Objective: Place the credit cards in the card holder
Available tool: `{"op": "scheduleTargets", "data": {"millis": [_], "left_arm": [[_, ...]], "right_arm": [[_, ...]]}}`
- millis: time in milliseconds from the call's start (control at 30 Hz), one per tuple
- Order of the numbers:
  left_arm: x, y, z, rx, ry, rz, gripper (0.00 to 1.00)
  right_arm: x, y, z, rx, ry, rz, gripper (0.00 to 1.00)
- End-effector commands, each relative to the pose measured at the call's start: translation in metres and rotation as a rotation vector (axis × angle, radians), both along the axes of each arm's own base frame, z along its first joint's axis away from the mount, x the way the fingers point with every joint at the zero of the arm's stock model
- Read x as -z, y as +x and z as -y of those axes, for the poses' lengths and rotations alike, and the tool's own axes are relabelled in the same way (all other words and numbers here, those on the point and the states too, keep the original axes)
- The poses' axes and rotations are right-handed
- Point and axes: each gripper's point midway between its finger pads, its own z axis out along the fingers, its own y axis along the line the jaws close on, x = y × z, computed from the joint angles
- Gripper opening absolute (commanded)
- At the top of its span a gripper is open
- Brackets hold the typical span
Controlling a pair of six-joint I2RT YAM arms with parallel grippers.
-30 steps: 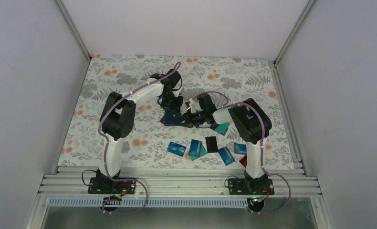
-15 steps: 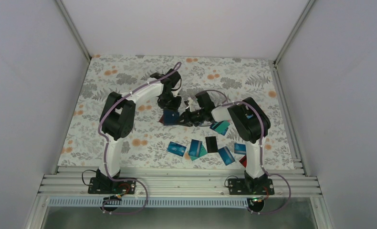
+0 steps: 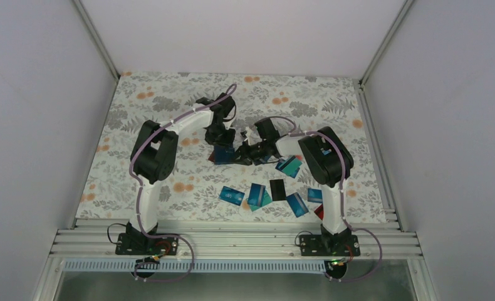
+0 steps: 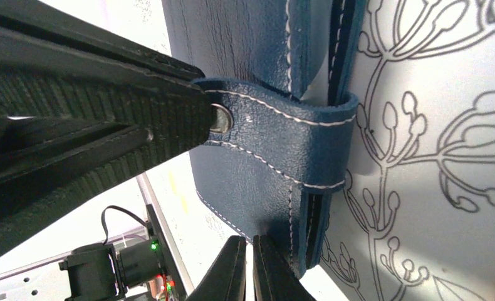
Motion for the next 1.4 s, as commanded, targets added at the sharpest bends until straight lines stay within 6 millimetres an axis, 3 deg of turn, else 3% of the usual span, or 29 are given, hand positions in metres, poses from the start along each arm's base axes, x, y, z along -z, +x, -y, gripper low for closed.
{"op": "scheduleTargets", "data": {"millis": [0, 267, 700, 1000, 1367], "left_arm": [[0.017, -0.007, -0.013, 0.008, 0.059, -0.035, 0.02], [0.016, -0.014, -0.001, -0.004, -0.035, -0.078, 0.02], [0.014, -0.002, -0.027, -0.047, -0.01, -0.049, 0.02], [0.017, -0.004, -0.034, -0.054, 0.001, -0.05, 0.02], [0.034, 0.0, -0.051, -0.04, 0.046, -0.022, 0.02]], "right_arm": [[0.056, -0.012, 0.022, 0.047, -0.193, -0.102, 0.04], [0.06, -0.011, 0.021, 0.046, -0.205, -0.113, 0.04], [0.063, -0.01, 0.021, 0.049, -0.213, -0.125, 0.04], [0.066, -0.009, 0.021, 0.048, -0.225, -0.135, 0.04], [0.07, -0.011, 0.024, 0.046, -0.247, -0.15, 0.04]]}}
